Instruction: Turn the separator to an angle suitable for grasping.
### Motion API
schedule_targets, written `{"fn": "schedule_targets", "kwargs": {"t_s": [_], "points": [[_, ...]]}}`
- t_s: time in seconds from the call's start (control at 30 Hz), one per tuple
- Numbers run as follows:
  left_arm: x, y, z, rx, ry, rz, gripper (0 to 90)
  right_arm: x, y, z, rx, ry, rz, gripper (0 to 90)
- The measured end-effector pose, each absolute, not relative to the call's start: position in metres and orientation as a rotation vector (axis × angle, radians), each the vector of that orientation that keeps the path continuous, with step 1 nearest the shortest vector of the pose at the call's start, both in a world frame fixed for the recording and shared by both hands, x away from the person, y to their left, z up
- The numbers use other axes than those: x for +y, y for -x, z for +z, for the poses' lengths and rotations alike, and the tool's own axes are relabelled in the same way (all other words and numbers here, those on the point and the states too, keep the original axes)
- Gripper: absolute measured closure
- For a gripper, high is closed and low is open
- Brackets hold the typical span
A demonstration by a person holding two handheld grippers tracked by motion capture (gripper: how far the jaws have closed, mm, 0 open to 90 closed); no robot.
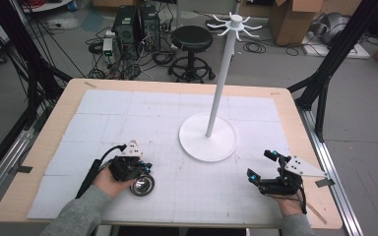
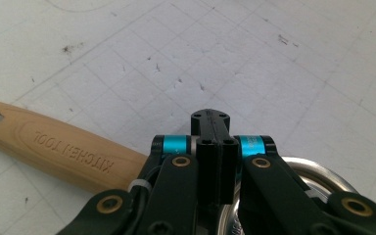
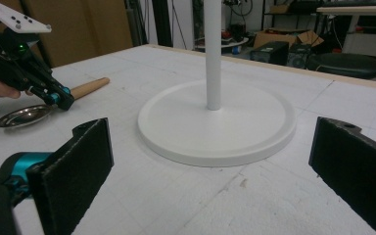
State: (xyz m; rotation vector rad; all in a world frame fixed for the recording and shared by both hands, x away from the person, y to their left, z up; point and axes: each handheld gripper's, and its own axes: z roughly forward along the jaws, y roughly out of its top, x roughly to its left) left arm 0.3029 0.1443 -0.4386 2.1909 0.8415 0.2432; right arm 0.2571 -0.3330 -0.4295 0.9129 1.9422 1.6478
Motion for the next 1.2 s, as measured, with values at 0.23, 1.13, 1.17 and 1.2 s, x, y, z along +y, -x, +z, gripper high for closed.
{"fn": "schedule_targets", "kwargs": {"t_s": [0.23,1.13,1.17,1.2], "points": [[0.144,-0.302,-0.439,0.835,-2.207,0.243,89.9,-0.333,-0.257,-0.430,1.945,-0.914,1.645,1.7],[0.160,-0.294,-0.439,0.814,-2.218,0.201,90.0,-0.334,-0.257,-0.430,1.944,-0.916,1.648,1.7],[0.162,-0.294,-0.439,0.816,-2.216,0.196,90.0,-0.334,-0.257,-0.430,1.943,-0.920,1.651,1.7],[0.163,-0.293,-0.439,0.820,-2.212,0.192,90.0,-0.333,-0.257,-0.430,1.943,-0.919,1.653,1.7]]}}
